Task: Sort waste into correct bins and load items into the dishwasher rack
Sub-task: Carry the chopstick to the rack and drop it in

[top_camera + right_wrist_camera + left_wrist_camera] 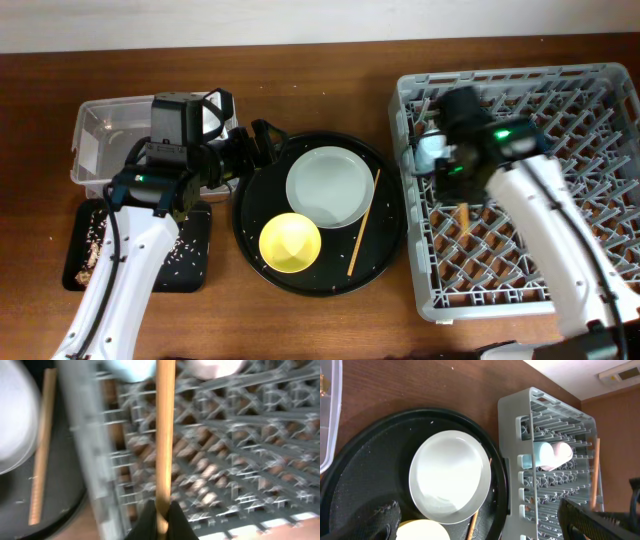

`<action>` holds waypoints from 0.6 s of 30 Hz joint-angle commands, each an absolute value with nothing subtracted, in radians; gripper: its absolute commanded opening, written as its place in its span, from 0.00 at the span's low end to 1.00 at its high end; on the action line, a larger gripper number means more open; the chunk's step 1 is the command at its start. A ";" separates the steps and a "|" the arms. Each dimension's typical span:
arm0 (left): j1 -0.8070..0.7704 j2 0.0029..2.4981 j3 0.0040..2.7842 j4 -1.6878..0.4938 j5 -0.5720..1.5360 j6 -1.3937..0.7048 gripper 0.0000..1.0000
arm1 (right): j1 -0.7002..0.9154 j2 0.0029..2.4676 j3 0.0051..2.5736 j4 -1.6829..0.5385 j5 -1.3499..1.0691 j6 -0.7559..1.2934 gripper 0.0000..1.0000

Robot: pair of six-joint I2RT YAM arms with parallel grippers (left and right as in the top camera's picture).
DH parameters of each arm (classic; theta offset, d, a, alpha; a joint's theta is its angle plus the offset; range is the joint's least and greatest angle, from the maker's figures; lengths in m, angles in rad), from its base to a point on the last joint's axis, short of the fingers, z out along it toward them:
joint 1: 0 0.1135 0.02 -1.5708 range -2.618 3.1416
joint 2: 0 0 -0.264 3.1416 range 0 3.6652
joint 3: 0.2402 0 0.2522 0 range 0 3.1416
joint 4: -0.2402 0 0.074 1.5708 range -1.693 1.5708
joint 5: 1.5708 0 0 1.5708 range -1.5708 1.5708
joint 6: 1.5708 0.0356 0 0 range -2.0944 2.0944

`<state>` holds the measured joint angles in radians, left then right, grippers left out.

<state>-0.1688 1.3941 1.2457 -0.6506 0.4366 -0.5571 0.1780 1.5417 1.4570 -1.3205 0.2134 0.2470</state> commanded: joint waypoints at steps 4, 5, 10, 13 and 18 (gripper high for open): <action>-0.167 1.391 1.246 -0.649 0.437 -0.544 0.99 | -0.155 1.545 1.477 -1.083 0.240 -0.217 0.04; -0.167 1.391 1.246 -0.649 0.437 -0.544 0.99 | -0.207 1.563 1.477 -1.021 0.240 -0.276 0.04; -0.167 1.391 1.246 -0.649 0.437 -0.544 0.99 | -0.331 1.661 1.477 -0.903 0.236 -0.326 0.04; -0.167 1.391 1.246 -0.649 0.437 -0.544 0.99 | -0.349 1.732 1.477 -0.899 0.213 -0.337 0.04; -0.167 1.391 1.246 -0.649 0.437 -0.544 0.99 | -0.347 1.765 1.478 -0.885 0.153 -0.337 0.04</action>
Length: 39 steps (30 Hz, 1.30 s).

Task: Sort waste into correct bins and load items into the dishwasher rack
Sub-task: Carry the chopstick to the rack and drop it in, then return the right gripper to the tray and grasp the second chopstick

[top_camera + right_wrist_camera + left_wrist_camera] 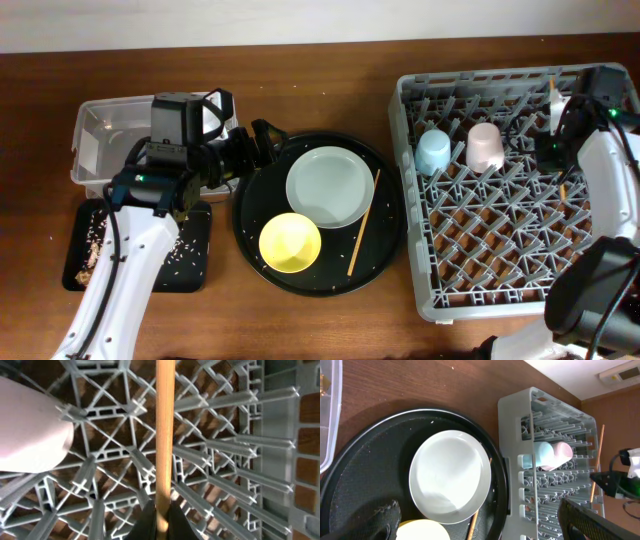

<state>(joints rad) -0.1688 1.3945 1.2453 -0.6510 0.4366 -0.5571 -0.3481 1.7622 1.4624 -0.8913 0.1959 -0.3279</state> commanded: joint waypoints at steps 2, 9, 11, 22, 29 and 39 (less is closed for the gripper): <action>-0.167 1.391 1.246 -0.649 0.437 -0.544 0.99 | -0.347 1.765 1.478 -0.886 0.146 -0.337 0.04; -0.167 1.391 1.246 -0.649 0.437 -0.544 0.99 | -0.348 1.765 1.478 -0.893 0.101 -0.337 0.52; -0.167 1.391 1.246 -0.649 0.437 -0.544 0.99 | -0.348 1.765 1.478 -0.894 0.101 -0.336 0.57; -0.167 1.391 1.246 -0.649 0.437 -0.544 0.99 | -0.215 1.667 1.610 -1.274 -0.647 -0.146 0.67; -0.167 1.391 1.246 -0.649 0.437 -0.544 0.99 | 0.084 1.668 1.555 -1.341 -0.634 0.170 0.92; -0.167 1.391 1.246 -0.649 0.437 -0.544 0.99 | 0.474 1.692 1.553 -1.270 -0.249 0.675 0.54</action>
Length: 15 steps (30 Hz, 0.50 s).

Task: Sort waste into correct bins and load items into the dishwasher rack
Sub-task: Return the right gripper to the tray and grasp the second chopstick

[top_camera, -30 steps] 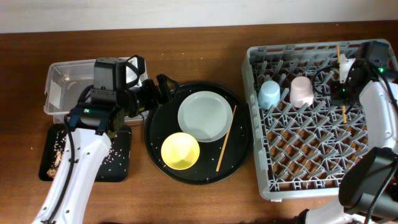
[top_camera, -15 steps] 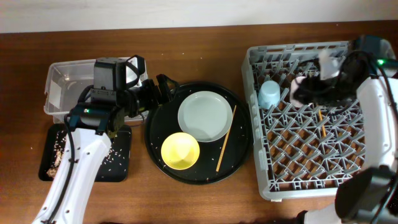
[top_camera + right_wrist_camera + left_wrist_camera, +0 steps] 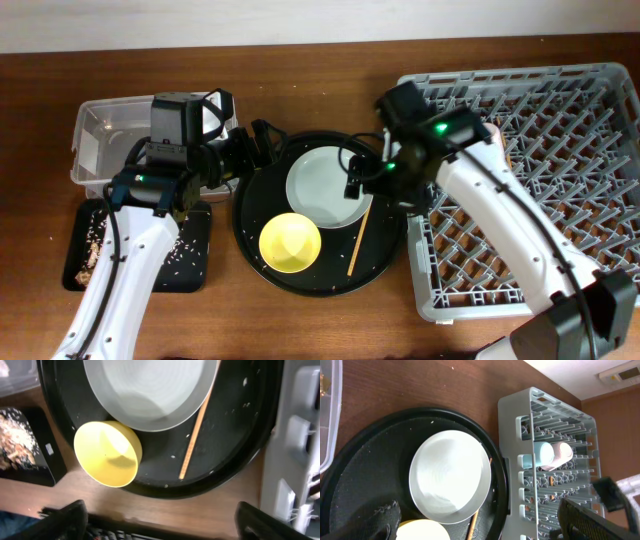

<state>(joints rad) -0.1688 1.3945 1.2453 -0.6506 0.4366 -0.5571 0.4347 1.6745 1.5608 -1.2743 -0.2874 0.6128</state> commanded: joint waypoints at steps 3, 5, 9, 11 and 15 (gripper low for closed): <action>-0.167 1.391 1.246 -0.649 0.437 -0.544 0.99 | 0.535 1.695 1.530 -1.267 -0.126 0.850 0.49; -0.167 1.391 1.246 -0.649 0.437 -0.544 0.99 | 0.579 1.695 1.492 -1.261 -0.046 1.013 0.49; -0.167 1.391 1.246 -0.649 0.437 -0.544 0.99 | 0.617 1.695 1.378 -1.138 -0.007 1.095 0.28; -0.167 1.391 1.246 -0.649 0.437 -0.544 0.99 | 0.617 1.695 1.310 -1.063 -0.006 1.109 0.28; -0.167 1.391 1.246 -0.649 0.437 -0.544 1.00 | 0.617 1.695 1.181 -0.929 -0.006 1.104 0.27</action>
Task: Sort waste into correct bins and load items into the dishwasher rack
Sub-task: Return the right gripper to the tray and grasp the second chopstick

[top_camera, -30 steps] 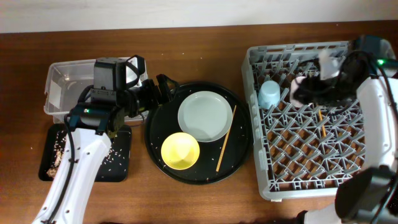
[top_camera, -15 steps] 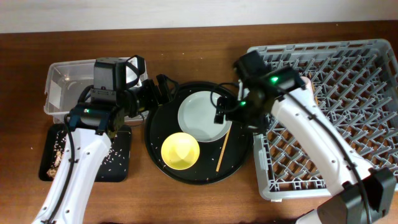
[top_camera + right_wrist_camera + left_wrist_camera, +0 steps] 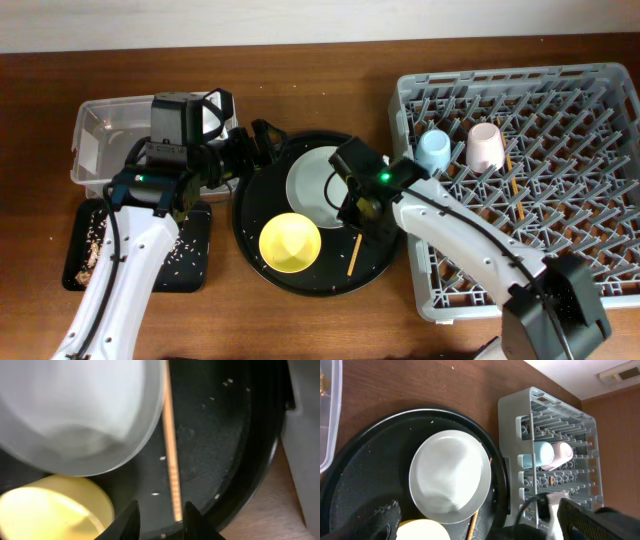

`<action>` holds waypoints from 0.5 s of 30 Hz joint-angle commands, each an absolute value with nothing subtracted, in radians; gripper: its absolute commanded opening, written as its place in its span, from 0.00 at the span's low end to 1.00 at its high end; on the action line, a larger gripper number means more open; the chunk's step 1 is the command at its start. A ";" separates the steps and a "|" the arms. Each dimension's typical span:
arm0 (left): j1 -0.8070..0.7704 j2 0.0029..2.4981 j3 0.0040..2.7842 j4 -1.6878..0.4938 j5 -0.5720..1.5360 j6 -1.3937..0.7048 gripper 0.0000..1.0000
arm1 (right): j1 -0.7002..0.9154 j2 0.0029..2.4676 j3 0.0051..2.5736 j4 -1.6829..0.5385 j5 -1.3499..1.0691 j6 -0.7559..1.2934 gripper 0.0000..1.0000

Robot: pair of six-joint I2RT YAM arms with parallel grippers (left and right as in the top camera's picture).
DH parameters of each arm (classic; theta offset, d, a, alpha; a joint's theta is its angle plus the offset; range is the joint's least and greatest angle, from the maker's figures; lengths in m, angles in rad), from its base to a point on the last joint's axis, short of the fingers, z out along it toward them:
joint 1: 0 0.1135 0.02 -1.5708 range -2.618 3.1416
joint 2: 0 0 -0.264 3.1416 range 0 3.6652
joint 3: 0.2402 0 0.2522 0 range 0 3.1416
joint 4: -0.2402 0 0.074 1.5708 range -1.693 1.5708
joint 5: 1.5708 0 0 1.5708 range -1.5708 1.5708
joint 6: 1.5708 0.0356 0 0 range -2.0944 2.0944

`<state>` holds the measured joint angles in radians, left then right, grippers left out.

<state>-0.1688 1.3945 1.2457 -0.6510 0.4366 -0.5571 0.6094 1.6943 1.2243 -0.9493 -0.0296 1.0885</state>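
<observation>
A wooden chopstick (image 3: 352,257) lies on the black round tray (image 3: 245,235), beside the white plate (image 3: 315,185) and the yellow bowl (image 3: 290,243). My right gripper (image 3: 161,512) is open low over the tray, and the chopstick (image 3: 171,465) runs down between its fingers. My left gripper (image 3: 485,530) is open, hovering at the tray's back left edge (image 3: 262,140). The grey dish rack (image 3: 520,290) holds a blue cup (image 3: 433,152), a pink cup (image 3: 484,146) and another chopstick (image 3: 514,185).
A clear plastic bin (image 3: 110,135) stands at the back left. In front of it is a black tray with food scraps (image 3: 100,240). Rice grains are scattered over the round tray. The rack's wall is close to the right of my right gripper.
My right gripper was open high above the tray's right side. Now it is low, with its fingers either side of the chopstick. The left arm has not moved.
My right gripper was shut on a chopstick over the rack's left part, then held it at the rack's back right corner. Later it was open and empty above the tray, with a chopstick lying in the rack. Now it straddles the tray's chopstick.
</observation>
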 commanded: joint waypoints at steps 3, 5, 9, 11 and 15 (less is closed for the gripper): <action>-0.167 1.391 1.246 -0.649 0.437 -0.544 0.99 | 0.617 1.695 1.125 -0.851 -0.002 1.055 0.21; -0.167 1.391 1.246 -0.649 0.437 -0.544 0.99 | 0.617 1.695 1.099 -0.812 -0.002 1.055 0.21; -0.167 1.391 1.246 -0.649 0.437 -0.544 0.99 | 0.617 1.697 1.086 -0.795 0.039 1.051 0.21; -0.167 1.391 1.246 -0.649 0.437 -0.544 0.99 | 0.617 1.697 1.086 -0.794 0.047 1.025 0.22; -0.167 1.391 1.246 -0.649 0.436 -0.544 0.99 | 0.618 1.727 1.086 -0.785 0.046 0.991 0.21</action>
